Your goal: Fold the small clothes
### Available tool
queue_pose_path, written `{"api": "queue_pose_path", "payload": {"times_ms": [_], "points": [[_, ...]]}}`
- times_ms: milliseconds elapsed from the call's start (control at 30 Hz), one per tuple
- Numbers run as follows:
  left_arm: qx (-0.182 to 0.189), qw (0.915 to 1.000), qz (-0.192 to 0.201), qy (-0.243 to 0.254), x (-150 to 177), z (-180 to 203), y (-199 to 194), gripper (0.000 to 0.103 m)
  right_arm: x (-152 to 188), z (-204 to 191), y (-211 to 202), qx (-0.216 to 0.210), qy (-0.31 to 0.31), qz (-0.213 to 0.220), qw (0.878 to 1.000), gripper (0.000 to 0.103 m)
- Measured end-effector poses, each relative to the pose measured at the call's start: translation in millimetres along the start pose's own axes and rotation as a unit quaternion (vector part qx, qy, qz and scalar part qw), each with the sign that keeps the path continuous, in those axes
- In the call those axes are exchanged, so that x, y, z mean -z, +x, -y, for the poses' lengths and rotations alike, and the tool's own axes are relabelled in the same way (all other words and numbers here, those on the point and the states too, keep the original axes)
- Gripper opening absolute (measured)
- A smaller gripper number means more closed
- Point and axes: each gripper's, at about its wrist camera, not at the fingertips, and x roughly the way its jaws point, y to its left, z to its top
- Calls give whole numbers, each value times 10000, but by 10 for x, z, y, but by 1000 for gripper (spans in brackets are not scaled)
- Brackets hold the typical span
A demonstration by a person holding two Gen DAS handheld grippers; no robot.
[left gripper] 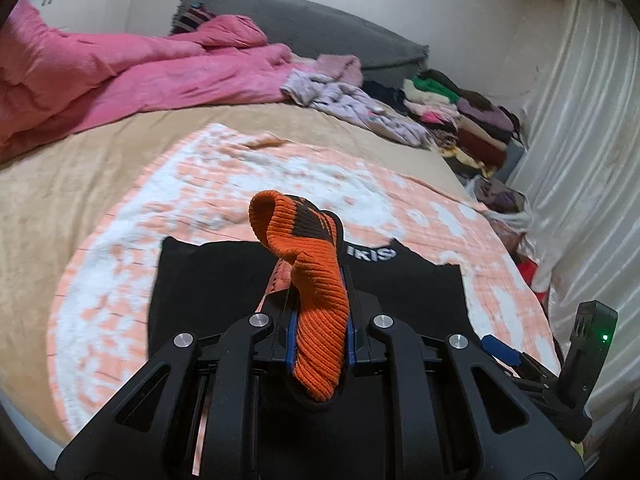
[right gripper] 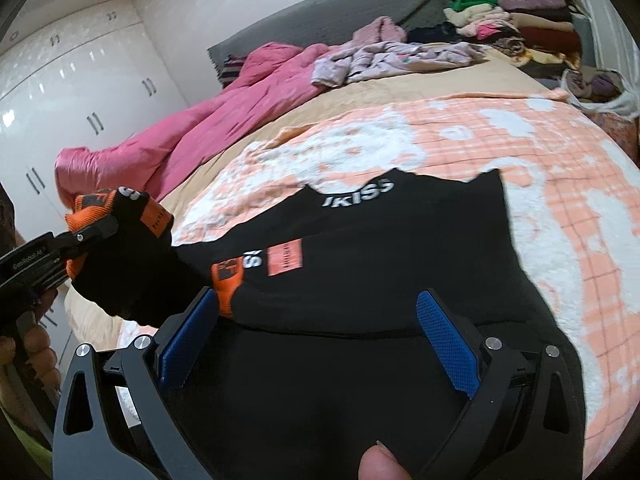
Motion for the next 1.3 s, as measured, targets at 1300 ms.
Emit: {"api": "queue_pose_path", "payload": {"times_ms": [1300], "points": [[-316,9982,-484,144,199,89,619,46,463,512,449,413,443,-896,9941,77]]}}
